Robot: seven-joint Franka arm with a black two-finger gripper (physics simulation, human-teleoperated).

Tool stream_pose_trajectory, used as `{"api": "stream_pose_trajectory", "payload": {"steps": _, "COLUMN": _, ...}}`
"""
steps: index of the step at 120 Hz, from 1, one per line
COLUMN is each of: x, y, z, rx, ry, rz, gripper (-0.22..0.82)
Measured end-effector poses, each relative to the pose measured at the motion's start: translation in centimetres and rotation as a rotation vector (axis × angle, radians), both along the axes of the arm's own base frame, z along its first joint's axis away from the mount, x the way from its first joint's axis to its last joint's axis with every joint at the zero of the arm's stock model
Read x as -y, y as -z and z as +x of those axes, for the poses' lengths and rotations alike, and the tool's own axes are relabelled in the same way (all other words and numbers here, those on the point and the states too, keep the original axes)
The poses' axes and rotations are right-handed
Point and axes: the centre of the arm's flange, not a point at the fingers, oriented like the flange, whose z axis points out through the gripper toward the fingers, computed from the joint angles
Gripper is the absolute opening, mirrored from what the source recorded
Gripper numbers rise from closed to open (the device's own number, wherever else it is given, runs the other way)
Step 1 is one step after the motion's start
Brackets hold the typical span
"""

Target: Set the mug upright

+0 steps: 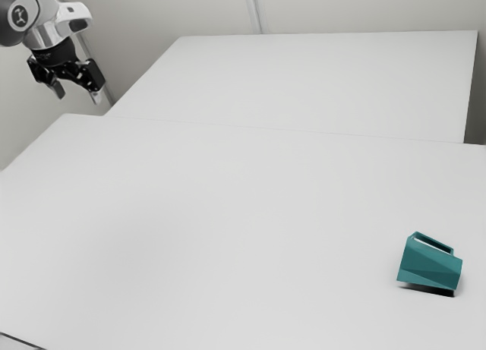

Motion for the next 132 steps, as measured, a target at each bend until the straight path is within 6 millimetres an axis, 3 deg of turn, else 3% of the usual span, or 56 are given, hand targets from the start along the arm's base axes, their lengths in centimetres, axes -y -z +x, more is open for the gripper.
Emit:
{"api": "stream_pose_trajectory", "payload": {"steps": 33, "x": 0.6, "y": 0.0, "z": 0.5, "rx": 0.014, "ry": 0.058, "rz": 0.004, "gripper": 0.60}}
{"api": "stream_pose_trajectory", "payload": {"steps": 45, "x": 1.8, "y": 1.4, "z": 1.3, "rx": 0.001, "ry": 0.082, "rz": -0.050, "gripper": 0.60}}
{"api": "stream_pose_trajectory", "payload": {"steps": 57, "x": 3.1, "y": 4.0, "z": 2.4, "rx": -0.032, "ry": 0.091, "rz": -0.157, "gripper": 0.60}}
{"api": "stream_pose_trajectory", "payload": {"steps": 72, "x": 4.7, "y": 9.0, "z": 3.9, "rx": -0.109, "ry": 0.093, "rz": -0.270, "gripper": 0.60}}
{"api": "stream_pose_trajectory", "payload": {"steps": 97, "x": 9.0, "y": 15.2, "z": 5.3, "rx": -0.181, "ry": 0.073, "rz": -0.416, "gripper": 0.60}}
{"api": "stream_pose_trajectory", "payload": {"steps": 109, "x": 12.5, "y": 17.6, "z": 6.3, "rx": -0.189, "ry": 0.075, "rz": -0.456, "gripper": 0.60}}
{"api": "stream_pose_trajectory", "payload": {"steps": 124, "x": 21.8, "y": 20.5, "z": 6.9, "rx": -0.216, "ry": 0.145, "rz": -0.503, "gripper": 0.60}}
{"api": "stream_pose_trajectory", "payload": {"steps": 132, "x": 25.5, "y": 21.8, "z": 6.8, "rx": -0.218, "ry": 0.161, "rz": -0.516, "gripper": 0.60}}
